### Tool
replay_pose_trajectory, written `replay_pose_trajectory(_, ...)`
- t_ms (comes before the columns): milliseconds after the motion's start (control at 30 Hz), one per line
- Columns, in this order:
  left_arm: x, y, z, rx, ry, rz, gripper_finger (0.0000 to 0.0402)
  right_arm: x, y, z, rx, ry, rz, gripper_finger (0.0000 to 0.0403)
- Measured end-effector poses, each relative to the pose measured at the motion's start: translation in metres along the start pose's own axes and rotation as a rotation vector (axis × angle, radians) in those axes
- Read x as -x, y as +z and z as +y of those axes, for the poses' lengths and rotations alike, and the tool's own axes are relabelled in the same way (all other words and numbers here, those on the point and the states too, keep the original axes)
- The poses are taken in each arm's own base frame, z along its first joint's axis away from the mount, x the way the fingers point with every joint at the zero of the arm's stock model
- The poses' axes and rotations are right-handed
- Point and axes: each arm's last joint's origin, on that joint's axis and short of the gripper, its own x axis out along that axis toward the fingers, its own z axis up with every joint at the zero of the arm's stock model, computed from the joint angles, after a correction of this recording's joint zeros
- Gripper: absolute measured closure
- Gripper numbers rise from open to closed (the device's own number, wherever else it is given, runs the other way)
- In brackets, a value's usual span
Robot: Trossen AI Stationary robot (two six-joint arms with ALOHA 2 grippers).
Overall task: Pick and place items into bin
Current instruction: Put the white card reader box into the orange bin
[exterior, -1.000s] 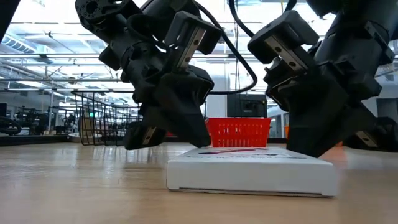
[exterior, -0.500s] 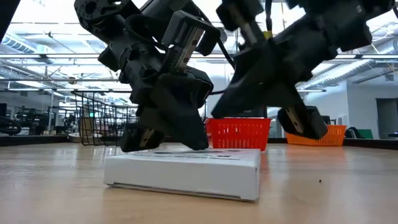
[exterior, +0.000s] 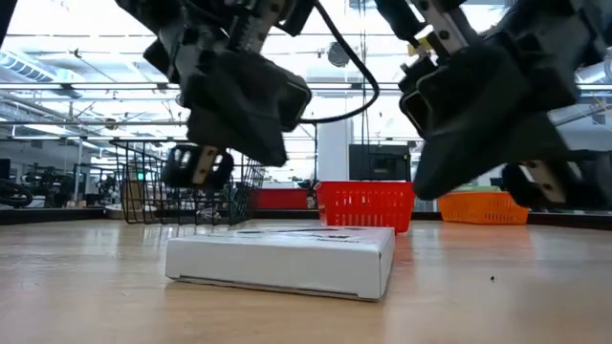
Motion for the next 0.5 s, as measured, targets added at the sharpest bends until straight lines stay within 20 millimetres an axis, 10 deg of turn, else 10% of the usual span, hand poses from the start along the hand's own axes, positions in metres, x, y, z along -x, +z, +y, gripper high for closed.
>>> replay_pose_trajectory(500, -0.019, -0.017, 0.024, 0.051, 0.191, 0.103, 0.0393, -0.003, 0.013, -0.013, -0.072, -0.127, 0.021, 0.0403)
